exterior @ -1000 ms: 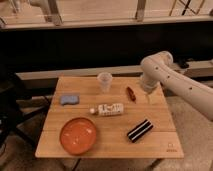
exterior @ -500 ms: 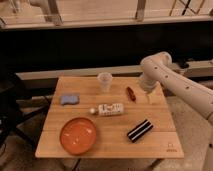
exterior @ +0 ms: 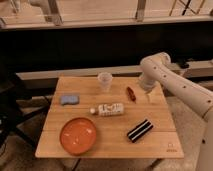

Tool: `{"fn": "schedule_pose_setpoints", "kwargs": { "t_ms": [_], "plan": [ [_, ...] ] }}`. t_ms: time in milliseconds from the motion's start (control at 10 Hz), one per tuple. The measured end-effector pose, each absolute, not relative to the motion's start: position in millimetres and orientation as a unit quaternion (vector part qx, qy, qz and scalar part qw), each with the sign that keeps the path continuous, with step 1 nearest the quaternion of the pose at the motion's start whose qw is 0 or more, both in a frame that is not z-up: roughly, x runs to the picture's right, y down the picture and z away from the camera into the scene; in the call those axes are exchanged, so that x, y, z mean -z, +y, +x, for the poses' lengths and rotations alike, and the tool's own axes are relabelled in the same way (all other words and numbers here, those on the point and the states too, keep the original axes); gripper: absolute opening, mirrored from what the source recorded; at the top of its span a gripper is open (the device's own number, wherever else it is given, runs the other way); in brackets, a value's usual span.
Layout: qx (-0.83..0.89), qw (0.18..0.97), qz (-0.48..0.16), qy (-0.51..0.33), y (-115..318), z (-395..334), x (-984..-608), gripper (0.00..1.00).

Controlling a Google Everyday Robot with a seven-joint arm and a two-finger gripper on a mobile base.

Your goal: Drag the pepper across the table

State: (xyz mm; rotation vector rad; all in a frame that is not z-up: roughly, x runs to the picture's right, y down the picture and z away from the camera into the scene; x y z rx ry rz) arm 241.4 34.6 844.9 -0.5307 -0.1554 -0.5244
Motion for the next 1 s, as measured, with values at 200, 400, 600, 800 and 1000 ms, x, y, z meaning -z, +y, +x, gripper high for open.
{"fn": "schedule_pose_setpoints", "kwargs": {
  "t_ms": [200, 400, 600, 800, 1000],
  "plan": [
    [0.272, 0.923, -0.259, -0.079, 32, 245, -852, 0.8],
    [0.28, 0.921, -0.259, -0.082, 31, 243, -855, 0.8],
    [0.292, 0.917, -0.259, -0.084, 31, 248, -861, 0.8],
    [0.306, 0.912, -0.259, -0.088, 29, 249, -866, 0.8],
    [0.319, 0.907, -0.258, -0.091, 26, 249, -869, 0.8]
  ]
}}
